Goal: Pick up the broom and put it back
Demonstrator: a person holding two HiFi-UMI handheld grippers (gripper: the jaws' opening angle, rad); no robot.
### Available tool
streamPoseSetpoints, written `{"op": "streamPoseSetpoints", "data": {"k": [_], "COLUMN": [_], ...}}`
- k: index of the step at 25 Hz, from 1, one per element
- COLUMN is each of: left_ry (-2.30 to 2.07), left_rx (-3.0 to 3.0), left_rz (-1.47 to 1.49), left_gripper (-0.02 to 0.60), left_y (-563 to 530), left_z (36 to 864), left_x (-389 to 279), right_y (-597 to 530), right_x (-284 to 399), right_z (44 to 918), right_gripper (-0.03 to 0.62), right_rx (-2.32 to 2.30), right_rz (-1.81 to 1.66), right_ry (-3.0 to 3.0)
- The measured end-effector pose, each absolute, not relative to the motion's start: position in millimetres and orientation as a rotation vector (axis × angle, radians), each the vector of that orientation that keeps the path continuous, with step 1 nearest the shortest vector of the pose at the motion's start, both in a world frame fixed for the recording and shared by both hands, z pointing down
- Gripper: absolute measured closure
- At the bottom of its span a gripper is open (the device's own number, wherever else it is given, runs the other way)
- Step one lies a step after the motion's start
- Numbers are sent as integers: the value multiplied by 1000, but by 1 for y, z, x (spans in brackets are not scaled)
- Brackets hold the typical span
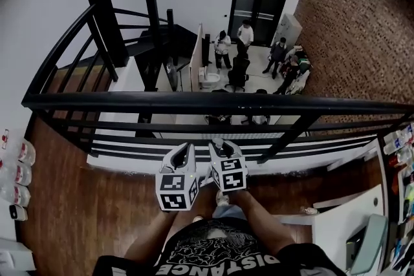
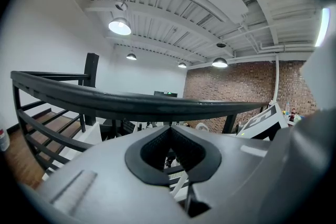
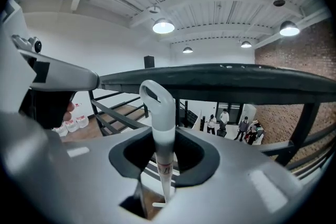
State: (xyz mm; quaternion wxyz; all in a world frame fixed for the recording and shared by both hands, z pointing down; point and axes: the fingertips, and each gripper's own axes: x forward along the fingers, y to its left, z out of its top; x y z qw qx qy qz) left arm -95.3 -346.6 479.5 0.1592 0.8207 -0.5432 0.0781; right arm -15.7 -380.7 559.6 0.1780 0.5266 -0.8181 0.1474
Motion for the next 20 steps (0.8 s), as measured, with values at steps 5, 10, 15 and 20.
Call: {"op": "streamPoseSetpoints", "data": {"k": [5,10,15,20], "left_ry": [-1546,-1553,-1558,-1553], "left_rx": [2354,2349,2339,2329], "left_rz": [239,252,263,276], "left_gripper": [577,577,577,577], "left_y": [-356,-367,-376,-385], "left_z": [479,482,484,488], "left_x": [-90,-91,-93,-91], "right_y": [-392,-402,-419,-437], "right_x": [-24,-28,-30,-26], "right_z": [570,579,579,580], "right_gripper": [500,500,500,500], "right_rx": [1470,1452,1463,1471], "right_rz": [425,442,442,442], "right_ry": [-2311,-2312,-2317,-2315]}}
